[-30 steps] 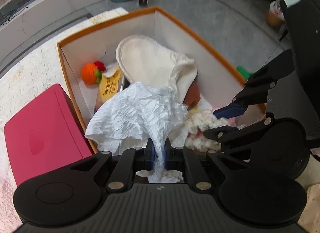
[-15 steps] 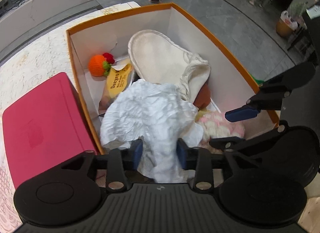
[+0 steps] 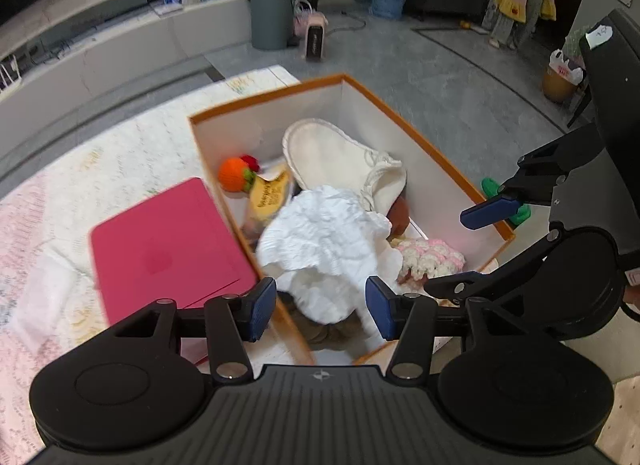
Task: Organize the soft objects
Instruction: 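Carry the tissue and crocheted pouch into the orange shoebox and release both, then move both tools back toward the clear plastic bag on the bed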
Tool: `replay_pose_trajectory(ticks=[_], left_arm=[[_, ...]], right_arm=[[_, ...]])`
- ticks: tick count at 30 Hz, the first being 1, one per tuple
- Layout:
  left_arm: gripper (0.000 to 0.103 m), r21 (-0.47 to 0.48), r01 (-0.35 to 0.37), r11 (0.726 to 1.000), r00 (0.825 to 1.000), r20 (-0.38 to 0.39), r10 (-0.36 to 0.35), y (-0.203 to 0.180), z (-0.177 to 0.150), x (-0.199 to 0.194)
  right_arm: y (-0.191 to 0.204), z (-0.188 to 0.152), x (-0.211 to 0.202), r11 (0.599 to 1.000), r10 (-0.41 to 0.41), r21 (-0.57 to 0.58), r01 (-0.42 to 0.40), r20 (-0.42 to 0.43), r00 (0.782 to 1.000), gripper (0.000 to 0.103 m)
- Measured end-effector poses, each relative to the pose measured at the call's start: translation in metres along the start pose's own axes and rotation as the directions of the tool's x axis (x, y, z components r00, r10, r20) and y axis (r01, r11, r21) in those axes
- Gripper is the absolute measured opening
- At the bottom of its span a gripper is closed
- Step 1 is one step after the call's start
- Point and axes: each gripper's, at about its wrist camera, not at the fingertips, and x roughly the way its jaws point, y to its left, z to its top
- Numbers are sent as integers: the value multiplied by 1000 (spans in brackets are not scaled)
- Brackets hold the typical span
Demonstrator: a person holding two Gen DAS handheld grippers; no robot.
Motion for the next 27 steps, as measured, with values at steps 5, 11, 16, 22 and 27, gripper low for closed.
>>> replay_pose_trajectory(ticks=[5, 11, 16, 22, 27], left_arm=[[61, -17, -30, 999, 998, 63, 31, 12, -19, -40], [61, -11, -125, 992, 984, 124, 125, 29, -56, -75], [61, -68, -235, 970, 949, 200, 244, 57, -96, -96], [61, -175, -308, 935, 906, 246, 344, 112, -149, -118], [61, -257, -376, 890, 868, 240, 435, 160, -182, -133]], right_arm=[[23, -5, -25, 1000, 2, -20, -1, 45, 999, 60], [60, -5, -49, 998, 24, -63, -18, 100, 995, 64], [98, -1, -58, 994, 84, -88, -69, 181, 980, 66], [153, 8, -53, 982, 172, -120, -143, 282, 944, 66], [200, 19, -34, 969, 240, -142, -202, 349, 906, 66]])
